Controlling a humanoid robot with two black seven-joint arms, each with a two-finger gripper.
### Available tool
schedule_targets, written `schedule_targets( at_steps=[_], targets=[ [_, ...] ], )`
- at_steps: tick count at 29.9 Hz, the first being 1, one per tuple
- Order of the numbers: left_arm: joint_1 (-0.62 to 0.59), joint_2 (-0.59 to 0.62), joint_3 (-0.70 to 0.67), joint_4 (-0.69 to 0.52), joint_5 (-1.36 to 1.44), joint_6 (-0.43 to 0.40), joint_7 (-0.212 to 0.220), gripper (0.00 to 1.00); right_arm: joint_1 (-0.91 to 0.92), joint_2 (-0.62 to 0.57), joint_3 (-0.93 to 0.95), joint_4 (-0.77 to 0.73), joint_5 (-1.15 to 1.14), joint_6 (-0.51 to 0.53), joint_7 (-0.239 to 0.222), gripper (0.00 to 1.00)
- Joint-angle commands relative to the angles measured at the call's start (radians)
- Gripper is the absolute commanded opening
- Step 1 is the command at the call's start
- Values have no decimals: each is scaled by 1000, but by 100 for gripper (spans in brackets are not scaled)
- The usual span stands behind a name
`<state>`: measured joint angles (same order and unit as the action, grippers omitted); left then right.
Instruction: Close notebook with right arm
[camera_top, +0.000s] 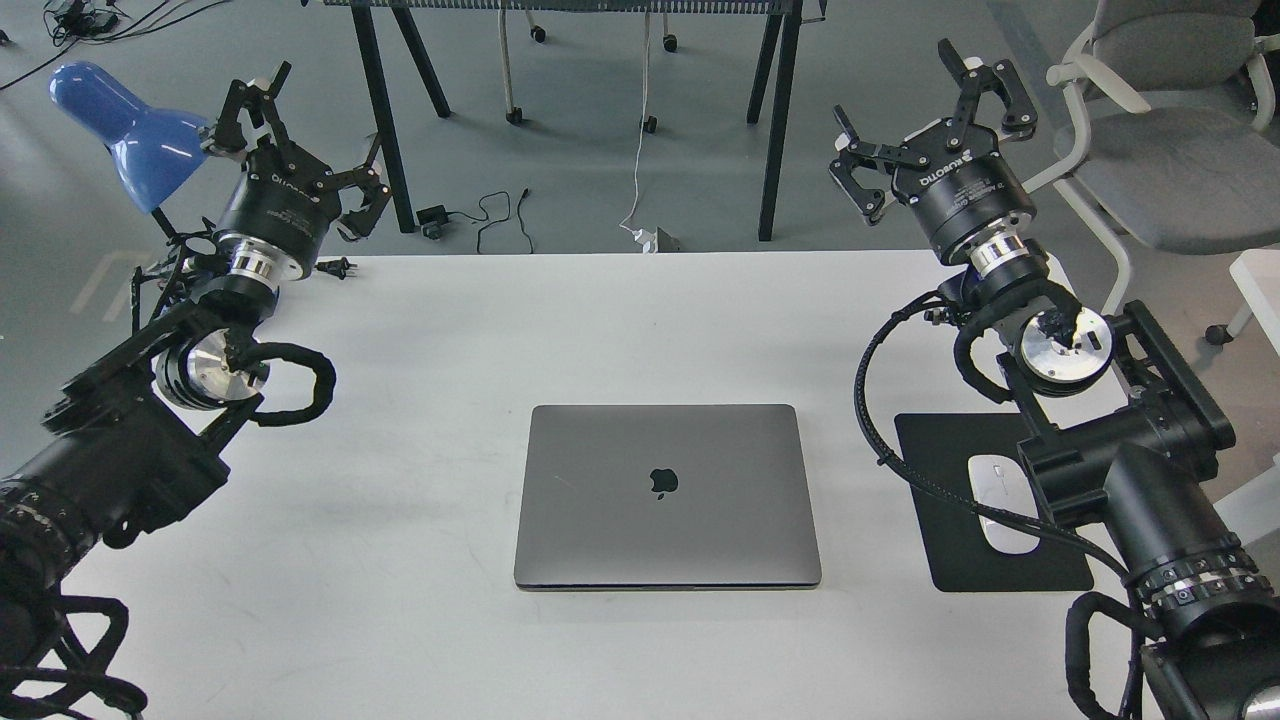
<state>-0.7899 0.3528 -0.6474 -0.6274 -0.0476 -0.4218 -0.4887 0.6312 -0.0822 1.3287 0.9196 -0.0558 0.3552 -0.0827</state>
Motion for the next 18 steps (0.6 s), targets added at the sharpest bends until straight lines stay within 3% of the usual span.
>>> schedule_targets(
  at_steps=[1,18],
  targets=[
    [0,2,0,0,0,0,0,100,1,-8,-31,1,-10,-25,0,100],
    [0,0,0,0,0,0,0,100,10,-27,-51,5,-25,-39,0,100]
  ],
)
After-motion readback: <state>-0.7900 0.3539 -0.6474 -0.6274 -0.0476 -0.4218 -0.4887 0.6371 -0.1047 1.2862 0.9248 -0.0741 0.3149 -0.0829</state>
